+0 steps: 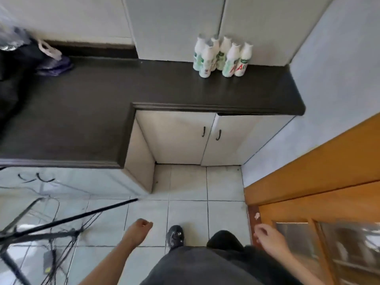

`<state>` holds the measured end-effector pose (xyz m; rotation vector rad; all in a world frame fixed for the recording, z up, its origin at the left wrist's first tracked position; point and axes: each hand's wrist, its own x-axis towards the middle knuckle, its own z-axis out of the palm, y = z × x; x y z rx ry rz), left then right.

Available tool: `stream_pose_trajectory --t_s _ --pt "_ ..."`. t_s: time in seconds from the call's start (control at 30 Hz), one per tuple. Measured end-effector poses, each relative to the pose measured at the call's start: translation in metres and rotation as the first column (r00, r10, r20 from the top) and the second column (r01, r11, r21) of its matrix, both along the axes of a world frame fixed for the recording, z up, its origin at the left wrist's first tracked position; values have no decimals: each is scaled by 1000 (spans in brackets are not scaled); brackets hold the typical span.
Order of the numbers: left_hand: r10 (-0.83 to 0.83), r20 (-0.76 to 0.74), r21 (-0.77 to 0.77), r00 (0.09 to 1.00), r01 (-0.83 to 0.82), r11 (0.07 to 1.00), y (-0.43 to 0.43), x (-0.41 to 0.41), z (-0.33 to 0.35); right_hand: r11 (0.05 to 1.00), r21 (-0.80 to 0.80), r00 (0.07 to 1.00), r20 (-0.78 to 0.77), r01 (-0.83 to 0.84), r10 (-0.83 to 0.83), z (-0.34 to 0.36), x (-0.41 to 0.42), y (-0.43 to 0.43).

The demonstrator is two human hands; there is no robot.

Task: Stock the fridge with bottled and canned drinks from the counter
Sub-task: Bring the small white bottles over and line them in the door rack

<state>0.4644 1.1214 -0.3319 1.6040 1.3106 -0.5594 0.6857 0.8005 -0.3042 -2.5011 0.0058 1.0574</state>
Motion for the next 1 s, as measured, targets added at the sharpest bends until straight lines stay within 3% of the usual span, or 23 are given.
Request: stream_pose_trajectory --t_s 0.1,0.27,0.4,0.5,0.73,1.0 --pt "-111 -17 25 994 112 993 36 65 10 995 39 996 7 89 -89 1 17 10" --pt "-202 91 64 975 197 978 49 167 13 983 71 984 40 172 -175 -12 74 24" --pt "-75 221 69 973 61 996 37 245 21 990 130 995 70 60 -70 -5 164 53" --pt "4 325 81 946 -32 996 32 300 38 966 258 982 180 2 -50 20 241 87" --pt "141 627 162 766 -305 938 65 422 106 869 475 915 397 -135 -75 95 390 192" --pt "58 709 355 703 -426 832 133 501 139 830 513 846 524 -219 -101 113 449 284"
